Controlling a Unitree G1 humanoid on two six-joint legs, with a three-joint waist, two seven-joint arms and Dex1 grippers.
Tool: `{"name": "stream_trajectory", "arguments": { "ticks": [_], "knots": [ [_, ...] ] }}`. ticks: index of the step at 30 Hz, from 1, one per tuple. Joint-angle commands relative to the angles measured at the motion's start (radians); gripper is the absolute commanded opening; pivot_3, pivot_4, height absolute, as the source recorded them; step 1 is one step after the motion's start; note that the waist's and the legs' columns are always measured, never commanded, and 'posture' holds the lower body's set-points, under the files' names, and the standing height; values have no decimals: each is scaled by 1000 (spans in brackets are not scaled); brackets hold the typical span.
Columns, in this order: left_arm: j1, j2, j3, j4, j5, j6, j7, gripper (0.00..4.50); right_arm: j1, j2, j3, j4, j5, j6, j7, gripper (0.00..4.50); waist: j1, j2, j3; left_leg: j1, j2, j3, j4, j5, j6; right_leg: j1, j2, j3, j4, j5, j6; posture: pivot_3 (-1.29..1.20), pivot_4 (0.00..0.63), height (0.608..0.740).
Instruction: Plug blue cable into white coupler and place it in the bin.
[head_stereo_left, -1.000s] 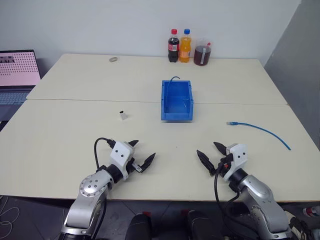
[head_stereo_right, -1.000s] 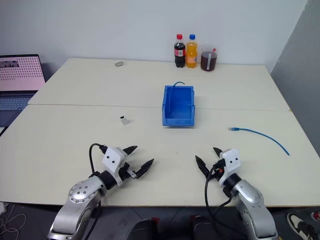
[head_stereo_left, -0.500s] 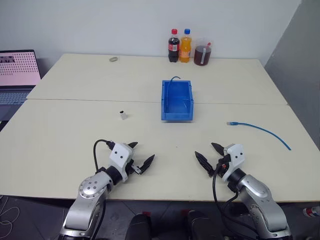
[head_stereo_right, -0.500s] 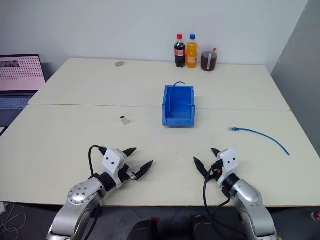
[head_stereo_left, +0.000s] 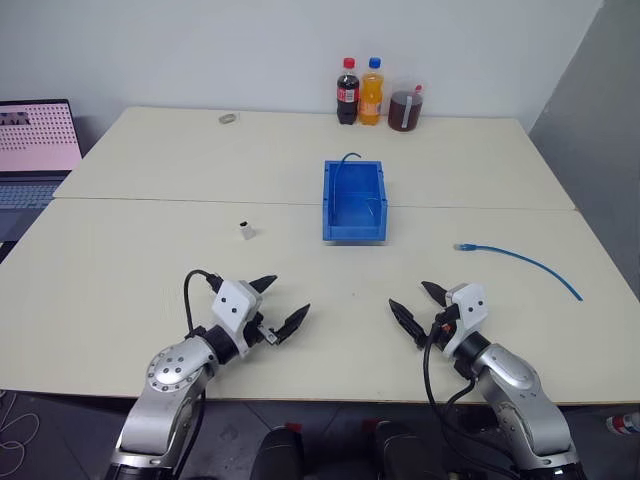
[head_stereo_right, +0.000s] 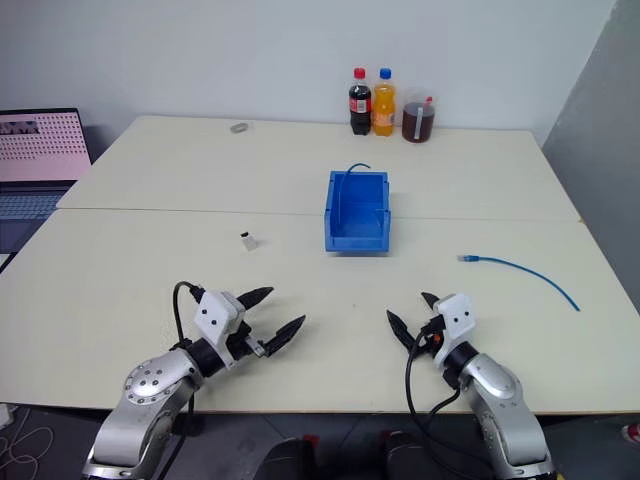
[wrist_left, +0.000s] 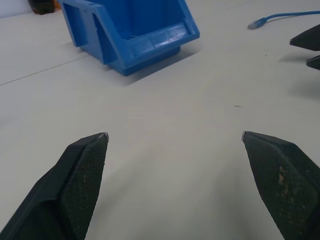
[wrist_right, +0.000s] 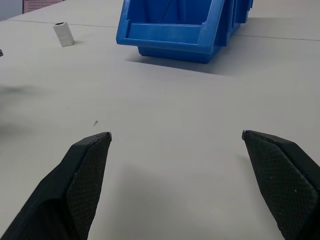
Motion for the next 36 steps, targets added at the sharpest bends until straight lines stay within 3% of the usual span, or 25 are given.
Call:
{"name": "stream_trajectory", "arguments": {
  "ticks": [1,8,15,19,23,29,35,36],
  "knots": [
    [-28,-7,3,-21,-36,2,-14,4500,5,-9,-30,-31,3,-26,-3,4454,0,0,0,0,0,0,0,0,0,0,0,0,0,0,0,0,150,740],
    [-99,-8,-75,-51,-59,74,-59,4500,-9,-81,-141,-83,45,20,11,4454,1,0,0,0,0,0,1,0,0,0,0,0,0,0,1,0,150,740],
    [-241,-7,-215,-82,-42,176,-113,4500,-105,-330,-341,19,150,185,107,4454,10,0,0,0,-2,0,2,0,0,1,0,1,0,2,3,0,150,740],
    [-306,-8,-261,-88,-47,223,-143,4500,-202,-461,-375,218,142,229,189,4454,7,1,0,1,-1,0,2,0,0,2,1,1,0,1,2,0,150,740],
    [-374,-22,-286,-66,-36,232,-157,4500,-449,-583,-257,678,-3,159,271,4454,4,2,0,1,-2,2,3,0,1,2,0,4,0,3,4,0,150,740],
    [-401,-14,-294,-46,-28,224,-174,4500,-741,-611,-144,1160,-140,45,359,4454,-10,2,1,9,-3,3,1,1,1,10,0,4,-2,2,2,0,150,740],
    [-394,-15,-302,-58,-23,223,-180,4500,-869,-606,-113,1386,-191,42,435,4454,-10,3,1,12,-3,2,1,0,1,15,-1,4,-5,4,-2,0,150,740],
    [-393,-15,-303,-58,-22,222,-180,4500,-877,-606,-109,1402,-198,35,439,4081,-10,3,1,12,-3,2,1,0,1,15,-1,4,-5,4,-2,0,150,740]
  ]
}}
